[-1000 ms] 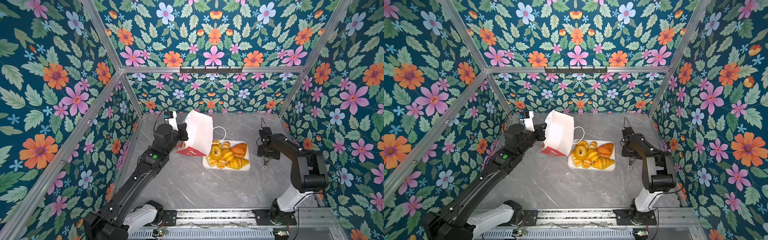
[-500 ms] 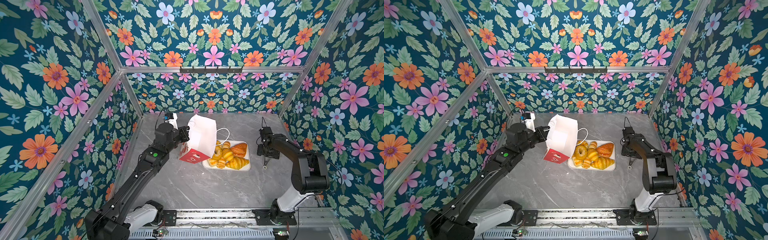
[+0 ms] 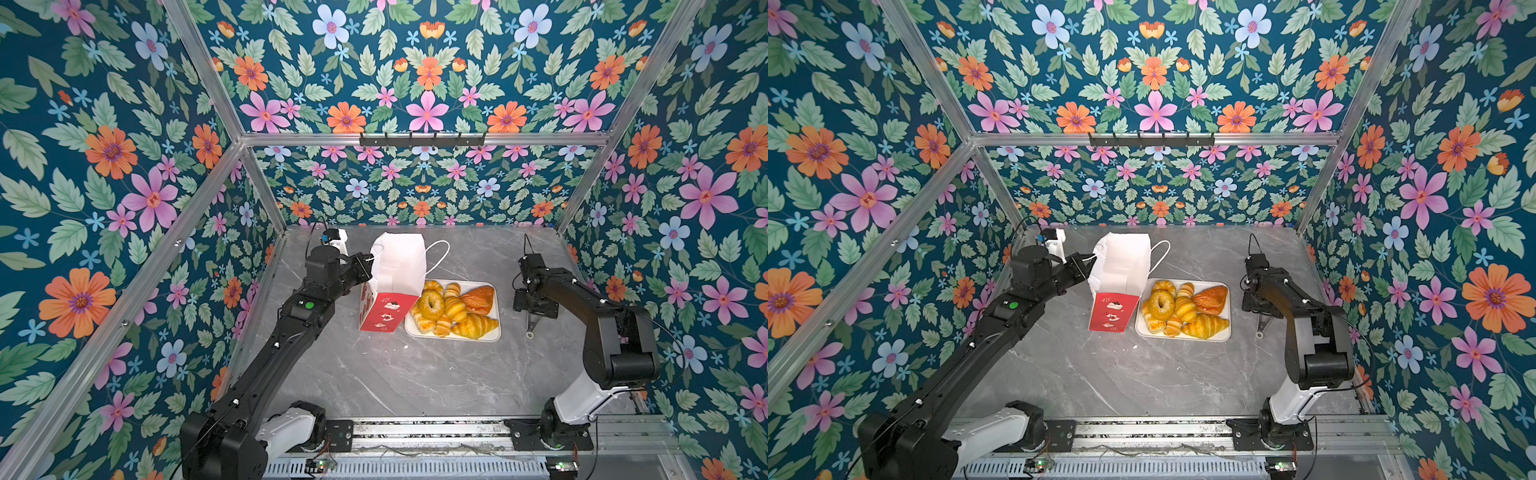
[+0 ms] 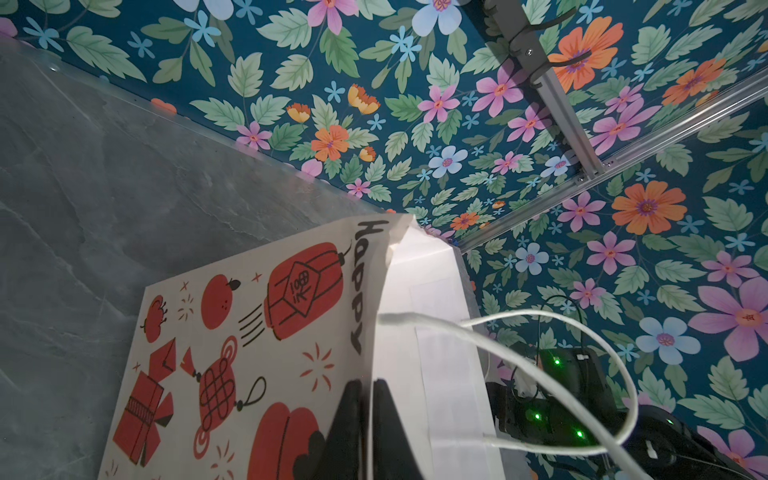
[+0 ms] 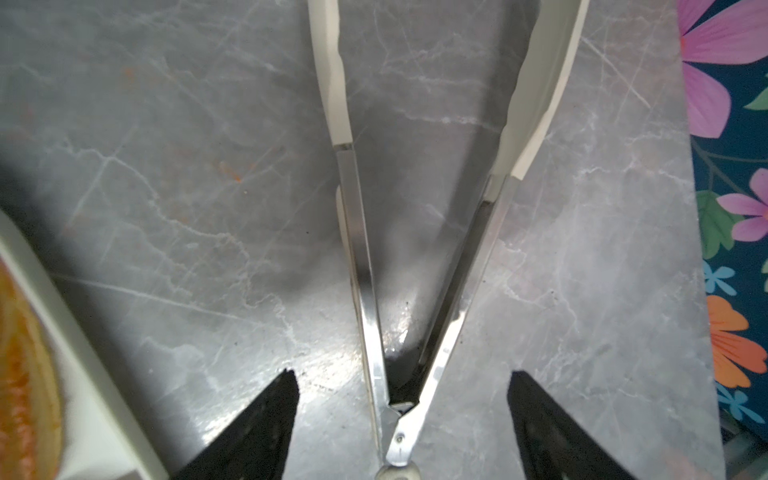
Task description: Take the fake bread out of the paper bag
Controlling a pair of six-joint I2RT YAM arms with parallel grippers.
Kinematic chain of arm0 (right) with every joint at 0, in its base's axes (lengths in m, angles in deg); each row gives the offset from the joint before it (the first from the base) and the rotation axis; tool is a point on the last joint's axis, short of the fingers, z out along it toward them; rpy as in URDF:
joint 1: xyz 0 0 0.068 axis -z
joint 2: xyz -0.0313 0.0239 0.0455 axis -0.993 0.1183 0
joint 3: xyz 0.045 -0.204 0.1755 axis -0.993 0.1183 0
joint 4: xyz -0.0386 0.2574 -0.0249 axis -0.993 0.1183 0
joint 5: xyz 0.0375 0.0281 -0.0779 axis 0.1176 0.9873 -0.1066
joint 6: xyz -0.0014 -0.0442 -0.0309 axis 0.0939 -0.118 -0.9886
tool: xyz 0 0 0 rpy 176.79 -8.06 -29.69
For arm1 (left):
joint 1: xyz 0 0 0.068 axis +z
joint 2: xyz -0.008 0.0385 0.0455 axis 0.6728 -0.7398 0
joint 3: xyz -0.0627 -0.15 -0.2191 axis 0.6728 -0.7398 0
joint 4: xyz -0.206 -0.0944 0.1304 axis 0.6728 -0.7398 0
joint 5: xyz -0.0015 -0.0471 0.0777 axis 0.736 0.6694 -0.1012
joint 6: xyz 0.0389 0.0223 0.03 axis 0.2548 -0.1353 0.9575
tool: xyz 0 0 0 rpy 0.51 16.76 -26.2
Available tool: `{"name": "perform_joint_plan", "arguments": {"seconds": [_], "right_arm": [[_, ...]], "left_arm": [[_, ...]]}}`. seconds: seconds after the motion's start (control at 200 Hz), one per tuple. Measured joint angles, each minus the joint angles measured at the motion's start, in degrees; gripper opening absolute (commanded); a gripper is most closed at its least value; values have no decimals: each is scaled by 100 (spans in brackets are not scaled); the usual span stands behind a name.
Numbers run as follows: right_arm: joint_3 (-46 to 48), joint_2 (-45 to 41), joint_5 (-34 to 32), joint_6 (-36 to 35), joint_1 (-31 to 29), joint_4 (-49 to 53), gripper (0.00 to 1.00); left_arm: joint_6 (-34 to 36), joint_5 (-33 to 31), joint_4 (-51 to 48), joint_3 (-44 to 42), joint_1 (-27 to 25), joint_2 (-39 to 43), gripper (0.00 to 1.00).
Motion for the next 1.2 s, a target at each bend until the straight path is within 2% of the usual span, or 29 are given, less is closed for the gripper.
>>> {"name": "perform_joint_plan", "arguments": {"seconds": [0.25,0.335,0.605,1.02,1.2], "right_arm": [[0,2,81,-2,0,-2,80],[0,0,81,-2,0,0,80],[0,0,96,-2,0,-2,80],[13,2,149,-2,0,-63,80],[24,2,219,-2,0,-122,80]], "left_arm": [[20,234,4,9,411,-101,36],[24,310,4,9,516,-96,45],[109,455,-70,26,761,83,100],[424,302,-710,127,887,542,99],[448,258,-754,20,903,483,79]]}}
